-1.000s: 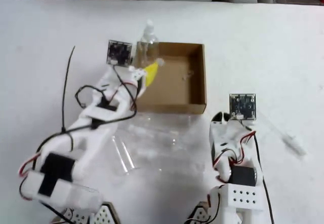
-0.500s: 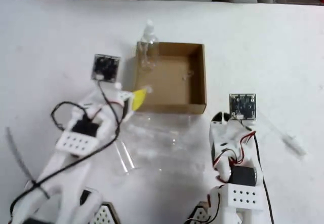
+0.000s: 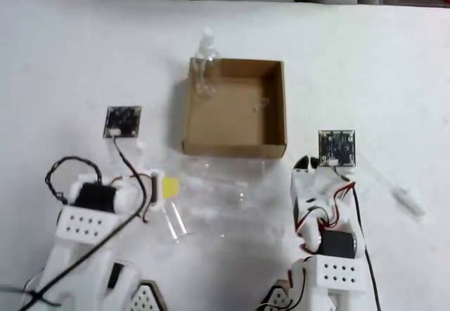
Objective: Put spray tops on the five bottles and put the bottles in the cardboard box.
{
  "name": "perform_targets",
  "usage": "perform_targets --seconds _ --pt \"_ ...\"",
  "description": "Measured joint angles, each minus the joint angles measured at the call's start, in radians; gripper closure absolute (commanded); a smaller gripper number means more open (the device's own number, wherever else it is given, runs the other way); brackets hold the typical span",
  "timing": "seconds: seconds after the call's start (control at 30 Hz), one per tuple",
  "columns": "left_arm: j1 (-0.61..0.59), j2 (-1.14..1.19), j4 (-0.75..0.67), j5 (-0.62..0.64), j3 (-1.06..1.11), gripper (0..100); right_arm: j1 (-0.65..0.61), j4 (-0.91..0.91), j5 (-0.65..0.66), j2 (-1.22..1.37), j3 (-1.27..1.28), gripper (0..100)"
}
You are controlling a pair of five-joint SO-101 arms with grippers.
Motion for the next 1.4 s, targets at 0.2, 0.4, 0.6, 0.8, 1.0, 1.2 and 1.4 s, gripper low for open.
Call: perform_targets --seconds 0.2,0.4,0.6,0.8,1.0,1.2,1.4 --pt "-0.012 0.264 -0.006 0.066 -0.054 72 0.000 0.006 0.000 0.000 0.000 98.1" --pt "0.011 0.408 -0.006 0.124 -0.094 72 0.000 0.006 0.000 0.000 0.000 98.1" --pt "0.063 0.416 -0.002 0.130 -0.094 76 0.000 0.006 0.000 0.000 0.000 98.1" --pt "0.092 0.416 -0.011 0.129 -0.095 96 0.000 0.006 0.000 0.000 0.000 98.1" --pt "0.092 0.416 -0.029 0.083 -0.095 97 0.000 0.006 0.000 0.000 0.000 98.1" --pt "0.072 0.416 -0.034 0.077 -0.140 90 0.000 0.006 0.000 0.000 0.000 98.1" --pt "0.020 0.416 -0.104 0.017 -0.164 64 0.000 0.006 0.000 0.000 0.000 98.1"
